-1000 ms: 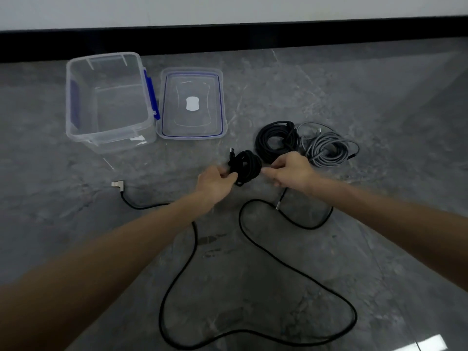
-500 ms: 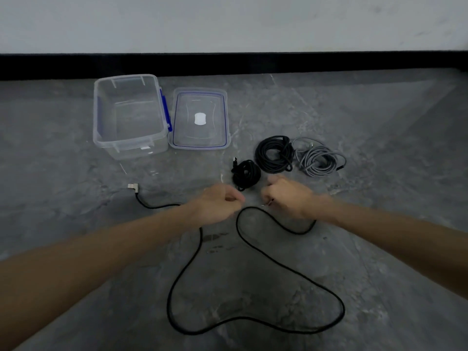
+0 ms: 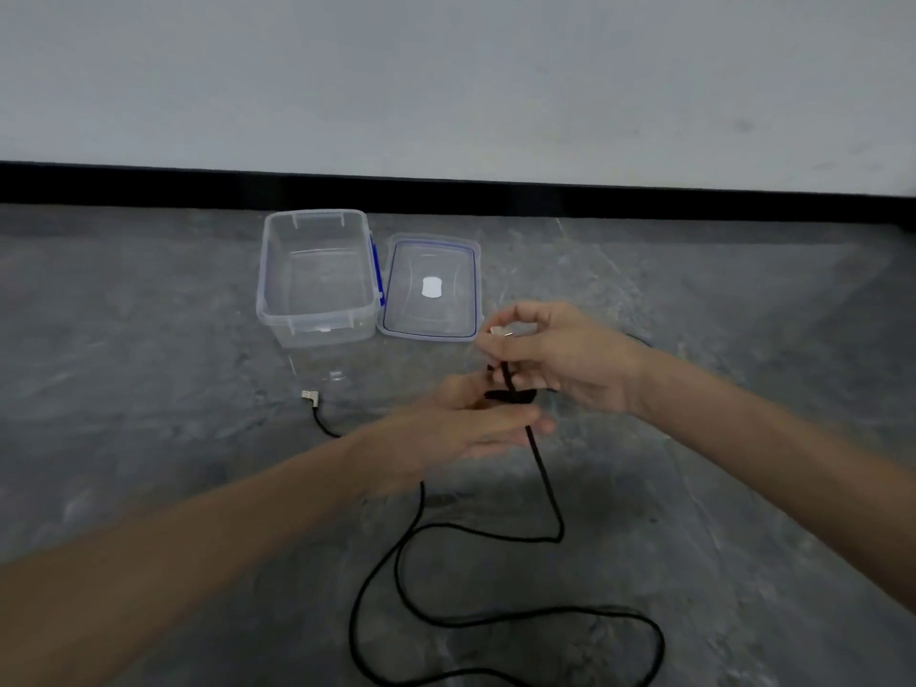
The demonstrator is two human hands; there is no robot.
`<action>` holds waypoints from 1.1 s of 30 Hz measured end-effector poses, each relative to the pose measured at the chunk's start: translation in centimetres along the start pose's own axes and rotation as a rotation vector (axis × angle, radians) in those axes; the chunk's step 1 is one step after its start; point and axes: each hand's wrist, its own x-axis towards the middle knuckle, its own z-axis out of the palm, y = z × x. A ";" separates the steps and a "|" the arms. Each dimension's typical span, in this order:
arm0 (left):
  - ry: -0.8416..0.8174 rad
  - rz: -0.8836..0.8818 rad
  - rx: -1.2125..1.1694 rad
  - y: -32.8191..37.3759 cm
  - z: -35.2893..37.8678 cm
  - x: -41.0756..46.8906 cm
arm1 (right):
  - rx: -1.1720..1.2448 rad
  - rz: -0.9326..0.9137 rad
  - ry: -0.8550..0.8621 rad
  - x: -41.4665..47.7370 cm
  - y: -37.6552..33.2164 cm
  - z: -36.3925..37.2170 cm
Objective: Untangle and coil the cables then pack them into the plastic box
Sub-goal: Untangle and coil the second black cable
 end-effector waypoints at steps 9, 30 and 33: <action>0.051 0.056 -0.305 0.7 0.7 -2.1 | 0.249 -0.022 0.129 0.7 0.0 0.0; 0.132 0.201 -0.548 4.1 -1.8 -2.6 | -0.003 -0.091 -0.043 -2.2 2.4 5.3; 0.174 0.199 -0.543 4.5 -1.9 -2.3 | 0.104 -0.067 -0.122 -2.5 2.6 5.6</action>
